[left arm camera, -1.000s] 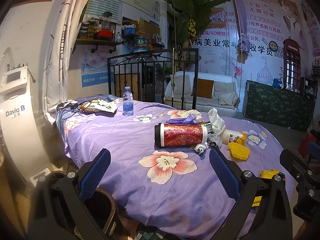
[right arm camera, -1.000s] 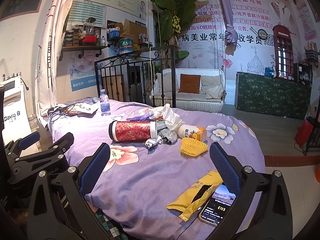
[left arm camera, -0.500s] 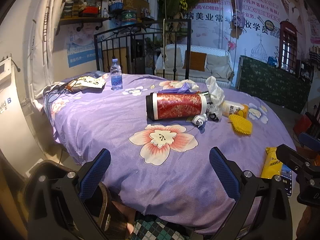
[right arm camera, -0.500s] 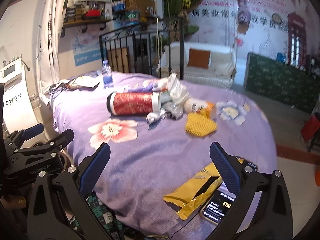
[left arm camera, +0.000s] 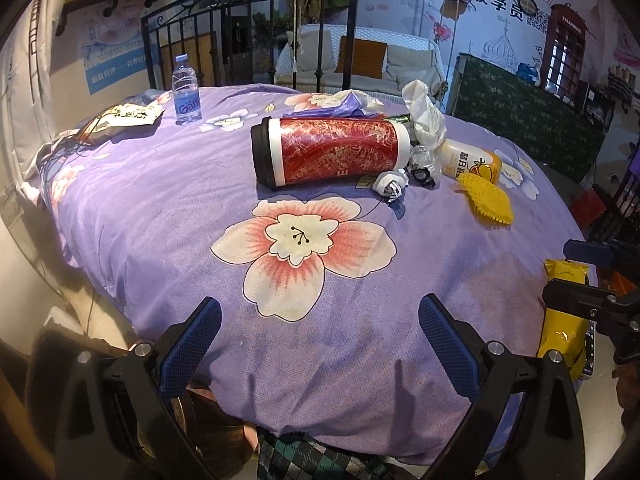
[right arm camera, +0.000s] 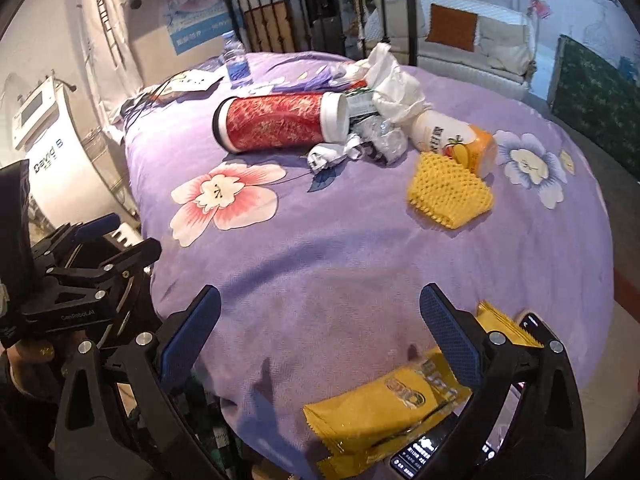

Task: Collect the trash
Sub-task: 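Reach the right tool to the red tumbler cup and close on it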

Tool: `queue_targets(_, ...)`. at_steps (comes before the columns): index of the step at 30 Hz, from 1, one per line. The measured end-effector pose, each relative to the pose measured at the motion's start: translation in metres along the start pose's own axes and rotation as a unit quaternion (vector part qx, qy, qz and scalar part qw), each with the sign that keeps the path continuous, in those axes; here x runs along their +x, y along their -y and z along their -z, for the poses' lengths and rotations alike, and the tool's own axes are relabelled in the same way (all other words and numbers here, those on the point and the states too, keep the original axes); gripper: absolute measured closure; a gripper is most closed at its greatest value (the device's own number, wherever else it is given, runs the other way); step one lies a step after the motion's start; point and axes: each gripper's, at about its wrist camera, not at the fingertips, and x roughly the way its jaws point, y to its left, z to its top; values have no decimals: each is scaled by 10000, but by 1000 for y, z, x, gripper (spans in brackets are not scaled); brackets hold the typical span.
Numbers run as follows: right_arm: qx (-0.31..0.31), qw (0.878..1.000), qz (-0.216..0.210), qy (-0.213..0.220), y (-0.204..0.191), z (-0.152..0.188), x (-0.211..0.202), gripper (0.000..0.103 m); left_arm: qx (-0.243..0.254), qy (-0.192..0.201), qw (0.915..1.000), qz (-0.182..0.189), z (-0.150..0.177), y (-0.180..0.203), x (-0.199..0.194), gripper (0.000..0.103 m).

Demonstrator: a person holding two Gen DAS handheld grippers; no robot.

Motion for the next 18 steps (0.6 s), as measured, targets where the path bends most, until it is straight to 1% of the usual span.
queue_targets(2, -254, 9994, -180, -164, -2, -14, 7, 5, 71, -7, 10000, -36, -5, -1, 2, 6)
queue_targets(5, -853, 9954, -281, -333, -13, -45, 21, 5, 80, -19, 9999, -119, -13, -7, 6, 6)
queue_targets(8, -1454, 9888, -191, -265, -25, -74, 35, 5, 5, -54, 9998, -180, -18, -18, 9, 6)
queue_targets(11, -2172, 9754, -54, -371, -39, -109, 66, 5, -48, -96, 9997, -234, -18, -28, 11, 6)
queue_targets(14, -2784, 9588, 377, -422, -52, -135, 96, 5, -107, -159, 9995, -252, -15, -36, 12, 6)
queue_targets(17, -3372, 9382, 644, -451, -68, -157, 122, 5, -148, -173, 9994, -277, -14, -44, 11, 6)
queue_targets(18, -3602, 9289, 725, -456, -75, -163, 130, 5, -158, -179, 9993, -295, -14, -46, 11, 6)
